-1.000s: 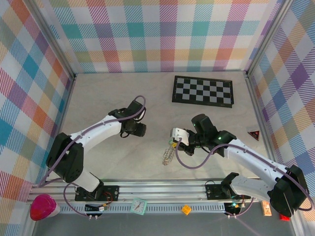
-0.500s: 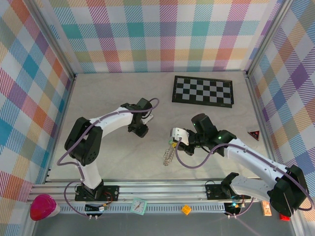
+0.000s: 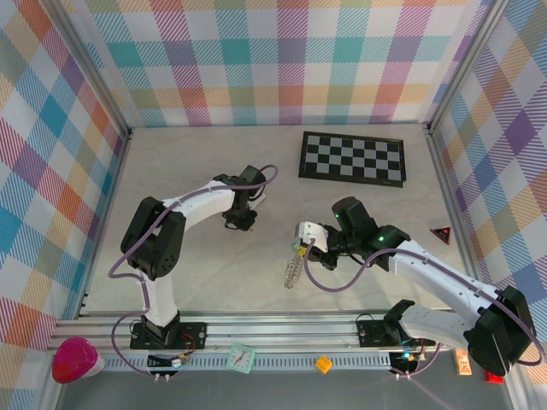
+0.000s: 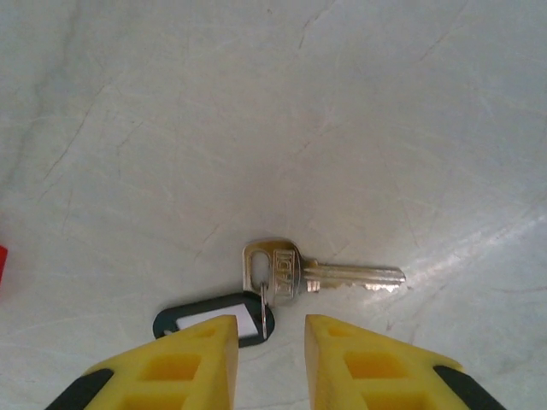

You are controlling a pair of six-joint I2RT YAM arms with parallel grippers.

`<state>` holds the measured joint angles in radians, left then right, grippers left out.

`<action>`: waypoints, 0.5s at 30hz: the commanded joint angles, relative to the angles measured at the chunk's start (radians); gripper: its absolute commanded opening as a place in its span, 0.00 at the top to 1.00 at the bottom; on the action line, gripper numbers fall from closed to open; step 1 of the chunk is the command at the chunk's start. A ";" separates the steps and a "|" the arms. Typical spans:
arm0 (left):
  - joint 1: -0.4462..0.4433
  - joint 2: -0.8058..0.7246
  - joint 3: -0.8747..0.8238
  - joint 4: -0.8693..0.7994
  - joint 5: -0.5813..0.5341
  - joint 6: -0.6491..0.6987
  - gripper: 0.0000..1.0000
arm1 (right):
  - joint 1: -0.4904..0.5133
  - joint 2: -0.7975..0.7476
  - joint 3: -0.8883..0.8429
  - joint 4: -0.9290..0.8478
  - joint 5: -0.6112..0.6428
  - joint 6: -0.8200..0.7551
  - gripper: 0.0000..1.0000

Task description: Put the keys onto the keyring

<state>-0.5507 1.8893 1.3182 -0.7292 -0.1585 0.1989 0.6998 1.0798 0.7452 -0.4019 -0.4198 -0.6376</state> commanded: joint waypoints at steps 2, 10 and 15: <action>0.019 0.032 0.037 -0.035 0.007 0.000 0.77 | 0.004 0.005 0.048 -0.006 -0.032 -0.009 1.00; 0.033 0.039 0.041 -0.038 0.001 0.000 0.83 | 0.004 0.006 0.050 -0.012 -0.033 -0.011 1.00; 0.034 0.045 0.041 -0.041 0.017 -0.001 0.85 | 0.004 0.006 0.051 -0.015 -0.030 -0.014 1.00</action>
<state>-0.5266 1.9190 1.3384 -0.7345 -0.1566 0.1989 0.6998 1.0840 0.7597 -0.4137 -0.4198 -0.6376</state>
